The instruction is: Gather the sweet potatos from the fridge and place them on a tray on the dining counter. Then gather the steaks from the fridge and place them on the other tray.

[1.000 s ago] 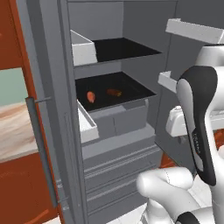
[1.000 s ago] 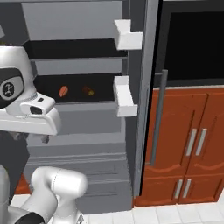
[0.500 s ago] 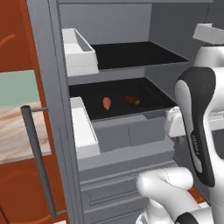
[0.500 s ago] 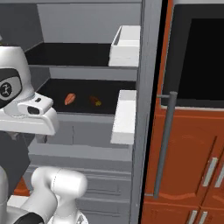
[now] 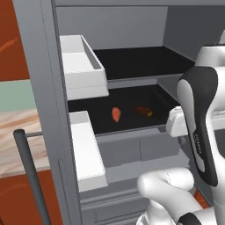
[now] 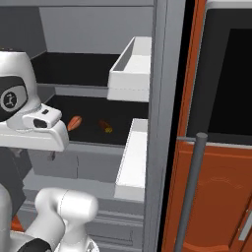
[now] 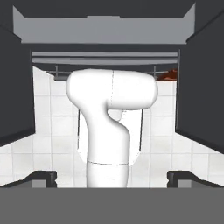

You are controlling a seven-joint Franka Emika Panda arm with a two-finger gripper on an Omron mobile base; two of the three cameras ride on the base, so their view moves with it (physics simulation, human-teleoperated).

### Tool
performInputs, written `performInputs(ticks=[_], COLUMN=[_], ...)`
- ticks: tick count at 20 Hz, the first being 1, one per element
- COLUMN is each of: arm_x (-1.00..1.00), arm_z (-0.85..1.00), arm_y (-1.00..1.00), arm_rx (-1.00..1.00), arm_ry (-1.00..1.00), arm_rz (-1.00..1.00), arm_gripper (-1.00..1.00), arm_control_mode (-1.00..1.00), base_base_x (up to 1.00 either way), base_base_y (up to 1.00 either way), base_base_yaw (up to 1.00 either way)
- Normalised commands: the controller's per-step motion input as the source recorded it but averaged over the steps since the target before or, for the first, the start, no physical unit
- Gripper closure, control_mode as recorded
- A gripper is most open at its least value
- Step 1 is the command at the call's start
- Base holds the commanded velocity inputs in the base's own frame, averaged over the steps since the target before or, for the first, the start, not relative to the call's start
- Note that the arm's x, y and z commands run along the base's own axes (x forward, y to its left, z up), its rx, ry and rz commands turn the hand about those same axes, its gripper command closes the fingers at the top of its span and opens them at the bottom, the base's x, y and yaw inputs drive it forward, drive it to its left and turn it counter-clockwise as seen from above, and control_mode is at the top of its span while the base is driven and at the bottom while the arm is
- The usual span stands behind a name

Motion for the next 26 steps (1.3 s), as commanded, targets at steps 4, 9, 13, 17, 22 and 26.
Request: performInputs(ticks=[4, 9, 13, 17, 22, 26], arm_x=[0.0, 0.0, 0.0, 0.0, 0.0, 0.19], arm_z=[0.0, 0.0, 0.0, 0.0, 0.02, 0.08], arm_y=[0.0, 0.0, -0.11, -0.18, -0.06, -0.16], arm_rx=[0.0, 0.0, 0.02, 0.06, 0.01, 0.03], arm_ry=[0.0, 0.0, -0.1, -0.55, -0.59, -0.37], arm_rz=[0.0, 0.0, 0.0, 0.02, 0.0, -0.01], arm_gripper=[-1.0, -1.0, -1.0, -1.0, -1.0, -1.0], arm_control_mode=[1.0, 1.0, -1.0, -1.0, -1.0, -1.0], base_base_x=[0.39, 0.17, 0.0, 0.0, 0.0, 0.0], base_base_y=[-0.21, -0.03, 0.0, 0.0, 0.0, 0.0], base_base_yaw=[0.12, 0.04, 0.0, 0.0, 0.0, 0.0])
